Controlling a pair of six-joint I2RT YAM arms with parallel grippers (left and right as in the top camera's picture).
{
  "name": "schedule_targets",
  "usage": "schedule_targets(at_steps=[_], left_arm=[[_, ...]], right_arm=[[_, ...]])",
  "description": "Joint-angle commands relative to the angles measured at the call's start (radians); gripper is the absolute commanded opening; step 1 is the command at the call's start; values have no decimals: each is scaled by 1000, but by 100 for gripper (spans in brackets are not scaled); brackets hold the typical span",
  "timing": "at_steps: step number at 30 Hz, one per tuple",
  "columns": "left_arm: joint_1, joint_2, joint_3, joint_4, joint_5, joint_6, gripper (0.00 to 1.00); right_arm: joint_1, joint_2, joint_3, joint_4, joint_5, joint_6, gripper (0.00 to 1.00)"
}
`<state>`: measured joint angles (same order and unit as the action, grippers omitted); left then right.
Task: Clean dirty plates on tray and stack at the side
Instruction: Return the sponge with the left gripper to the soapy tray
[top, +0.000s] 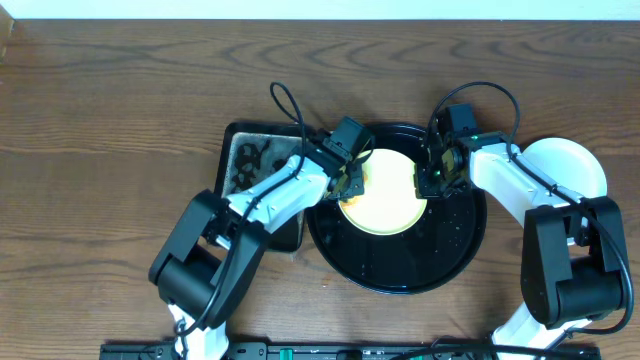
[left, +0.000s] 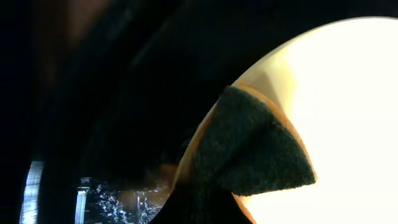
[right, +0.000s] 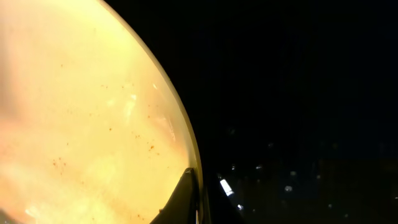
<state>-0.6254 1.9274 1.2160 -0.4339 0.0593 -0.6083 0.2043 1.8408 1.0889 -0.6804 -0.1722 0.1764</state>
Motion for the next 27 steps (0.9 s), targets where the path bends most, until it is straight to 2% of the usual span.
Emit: schedule_targets(at_steps=[1, 11, 17, 27], left_arm=[[35, -86, -26, -10, -322, 85, 7], [49, -221, -27, -53, -335, 84, 7], [136, -245, -27, -149, -333, 46, 7], [243, -243, -51, -231, -330, 78, 8]], right_arm=[[6, 12, -26, -19, 26, -2, 1], [6, 12, -26, -19, 26, -2, 1], [6, 12, -26, -16, 26, -2, 1], [6, 12, -42, 29, 26, 0, 1]])
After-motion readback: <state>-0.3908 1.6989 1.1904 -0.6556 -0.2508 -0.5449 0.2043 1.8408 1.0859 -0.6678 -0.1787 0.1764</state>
